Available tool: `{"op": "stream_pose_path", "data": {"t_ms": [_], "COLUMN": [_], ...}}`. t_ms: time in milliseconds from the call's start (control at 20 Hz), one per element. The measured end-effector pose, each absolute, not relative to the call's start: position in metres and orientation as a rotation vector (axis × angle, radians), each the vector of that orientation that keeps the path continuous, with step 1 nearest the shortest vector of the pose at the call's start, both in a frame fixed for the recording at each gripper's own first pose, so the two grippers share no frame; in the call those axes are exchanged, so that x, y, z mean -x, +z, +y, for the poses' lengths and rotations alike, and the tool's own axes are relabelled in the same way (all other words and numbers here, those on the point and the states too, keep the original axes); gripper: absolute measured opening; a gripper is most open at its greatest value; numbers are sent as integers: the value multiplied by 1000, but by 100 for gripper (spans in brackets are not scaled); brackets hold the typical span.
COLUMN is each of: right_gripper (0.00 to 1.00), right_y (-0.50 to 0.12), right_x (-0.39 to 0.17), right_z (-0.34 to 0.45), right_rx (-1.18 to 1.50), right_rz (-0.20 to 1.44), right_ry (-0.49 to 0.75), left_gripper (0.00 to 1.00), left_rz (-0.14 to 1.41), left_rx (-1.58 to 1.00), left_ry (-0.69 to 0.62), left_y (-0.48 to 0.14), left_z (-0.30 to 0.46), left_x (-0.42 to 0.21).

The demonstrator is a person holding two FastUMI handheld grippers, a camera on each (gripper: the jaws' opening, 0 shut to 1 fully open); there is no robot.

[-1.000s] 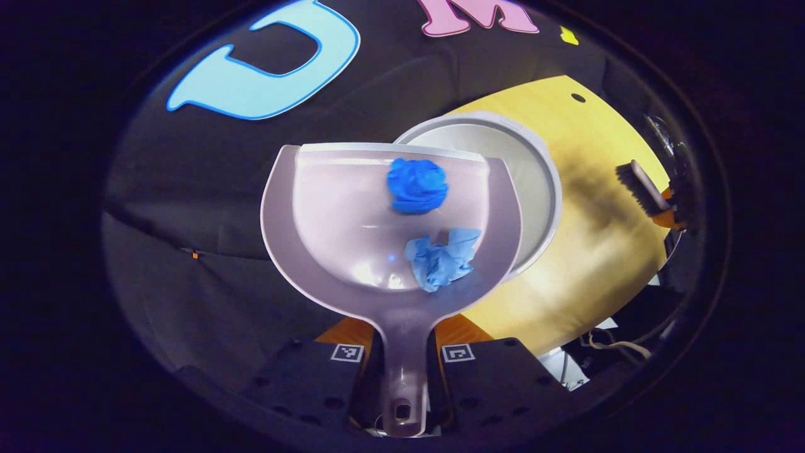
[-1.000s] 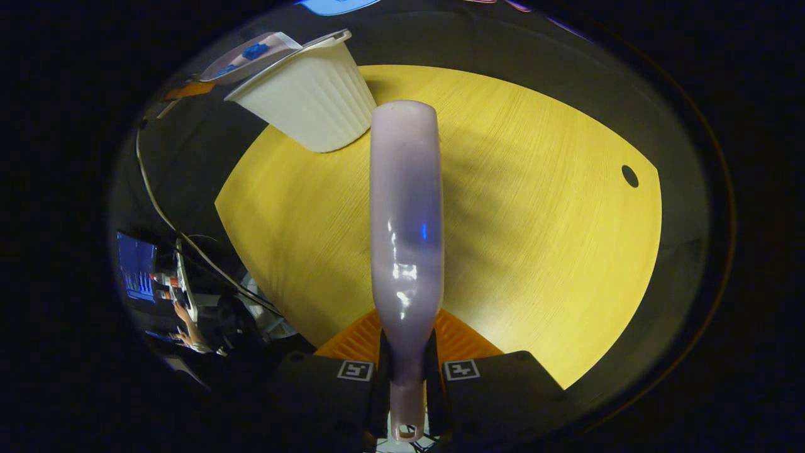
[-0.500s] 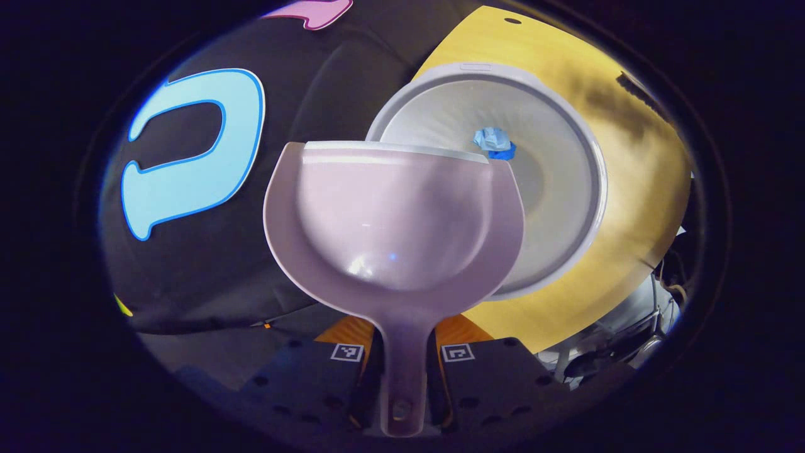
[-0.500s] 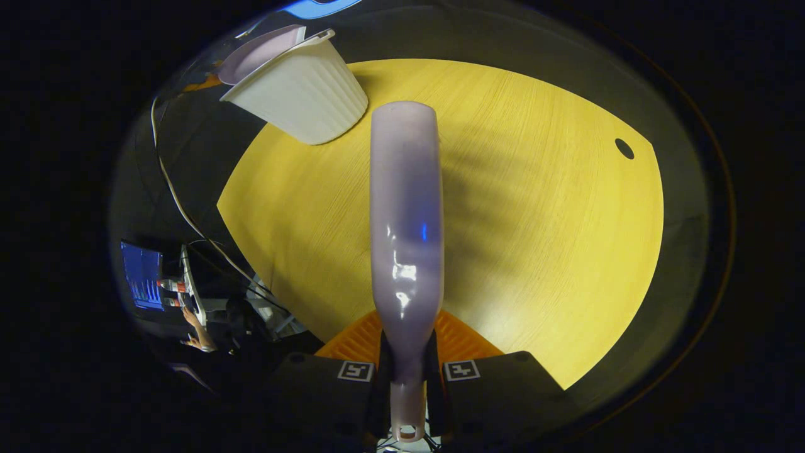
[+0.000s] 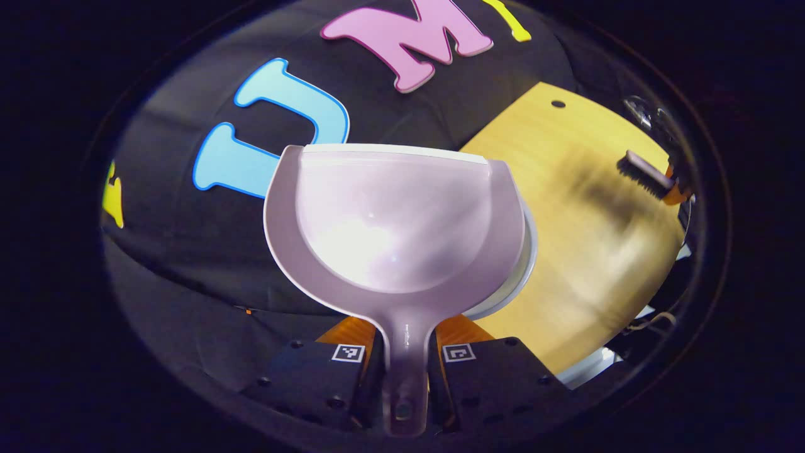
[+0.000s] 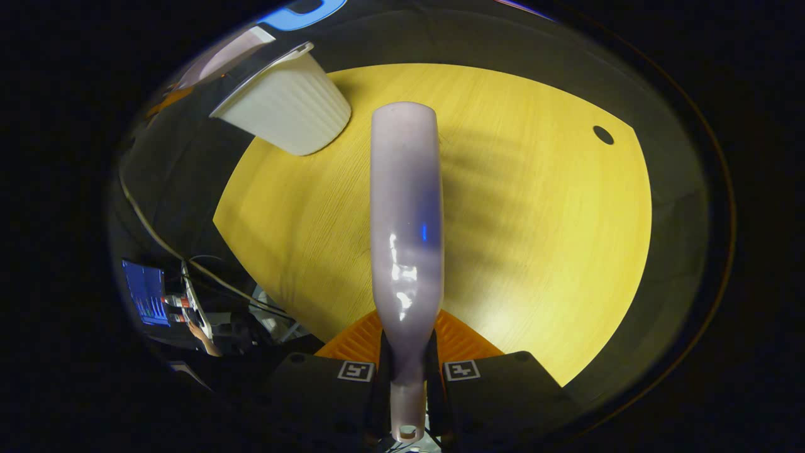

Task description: Pick up the small broom and dustpan from the desktop, sweep the trash into the dustpan with the broom, and then empty the trash into the garbage bin.

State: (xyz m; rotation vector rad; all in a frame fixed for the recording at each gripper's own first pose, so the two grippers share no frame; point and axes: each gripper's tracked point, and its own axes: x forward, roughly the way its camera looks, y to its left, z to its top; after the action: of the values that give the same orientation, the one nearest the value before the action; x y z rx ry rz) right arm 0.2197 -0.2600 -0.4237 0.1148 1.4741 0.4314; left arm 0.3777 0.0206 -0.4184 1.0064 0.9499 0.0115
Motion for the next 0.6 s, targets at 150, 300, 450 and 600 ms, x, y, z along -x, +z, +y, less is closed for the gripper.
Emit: {"op": "stream_pose_path", "data": {"t_ms": [150, 300, 450, 600], "right_gripper": [27, 26, 27, 26], "right_y": [-426, -426, -436, -458], "right_x": [-223, -220, -212, -208], "right_z": [-275, -288, -296, -291], "right_rx": [-126, -161, -173, -213], "right_rz": [1454, 1444, 1438, 1439], "right_ry": [349, 271, 190, 99], "left_gripper": [28, 29, 28, 29], "left_rz": [830, 802, 836, 924], "left_rx": [-846, -611, -429, -301], "left_ry": [-132, -310, -330, -273], "left_y": [-419, -445, -461, -493], "left_z": [-10, -39, -39, -22], "left_x": [-375, -378, -374, -371]}}
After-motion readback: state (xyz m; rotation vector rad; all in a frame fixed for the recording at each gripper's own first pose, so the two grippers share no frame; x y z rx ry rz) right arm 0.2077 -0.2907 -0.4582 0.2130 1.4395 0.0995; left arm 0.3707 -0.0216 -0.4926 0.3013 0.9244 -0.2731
